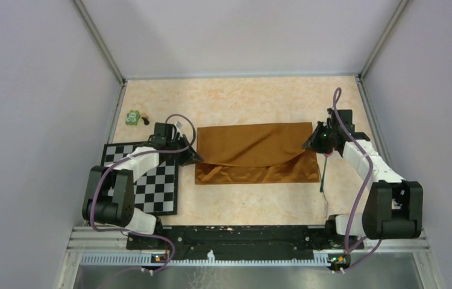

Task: Fold the napkin into a case and place the utensils inside
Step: Fold and flatten the napkin at the center of the board, then smooth out the rectangle-folded napkin at the center of the board.

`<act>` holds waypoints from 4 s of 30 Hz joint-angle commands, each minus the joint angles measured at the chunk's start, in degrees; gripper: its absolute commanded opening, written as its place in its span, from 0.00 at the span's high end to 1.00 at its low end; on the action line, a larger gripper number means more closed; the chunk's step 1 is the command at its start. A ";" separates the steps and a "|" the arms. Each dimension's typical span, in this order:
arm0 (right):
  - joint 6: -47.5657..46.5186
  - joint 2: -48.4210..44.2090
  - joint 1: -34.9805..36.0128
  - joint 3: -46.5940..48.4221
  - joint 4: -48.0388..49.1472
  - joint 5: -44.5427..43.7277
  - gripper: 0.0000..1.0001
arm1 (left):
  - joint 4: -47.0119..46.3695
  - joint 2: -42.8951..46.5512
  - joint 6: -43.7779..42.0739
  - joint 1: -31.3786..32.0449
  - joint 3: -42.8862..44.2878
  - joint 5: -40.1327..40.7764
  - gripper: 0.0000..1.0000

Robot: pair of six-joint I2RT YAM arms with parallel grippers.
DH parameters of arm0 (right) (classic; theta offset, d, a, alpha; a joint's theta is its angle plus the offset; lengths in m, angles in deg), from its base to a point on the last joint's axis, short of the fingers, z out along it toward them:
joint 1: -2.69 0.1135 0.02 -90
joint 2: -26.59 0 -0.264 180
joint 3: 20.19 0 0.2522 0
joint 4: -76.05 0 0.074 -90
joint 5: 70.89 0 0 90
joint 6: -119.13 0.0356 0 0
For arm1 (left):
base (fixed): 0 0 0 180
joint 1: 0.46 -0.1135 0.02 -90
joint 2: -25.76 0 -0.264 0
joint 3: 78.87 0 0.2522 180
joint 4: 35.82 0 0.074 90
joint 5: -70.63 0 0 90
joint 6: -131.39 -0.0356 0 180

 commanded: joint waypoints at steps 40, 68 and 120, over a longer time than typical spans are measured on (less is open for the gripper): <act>1.60 -3.77 -4.10 -14.41 -0.91 -8.49 1.00 | 7.12 11.46 -2.86 1.70 -14.69 -2.61 0.97; 2.61 -4.91 -4.05 -12.35 -4.26 -8.60 1.00 | 8.78 11.48 -0.24 4.23 -15.29 -2.74 0.94; 0.34 -4.45 -0.12 -17.23 4.65 3.45 0.31 | 1.33 -5.40 2.95 4.80 -1.12 8.16 0.03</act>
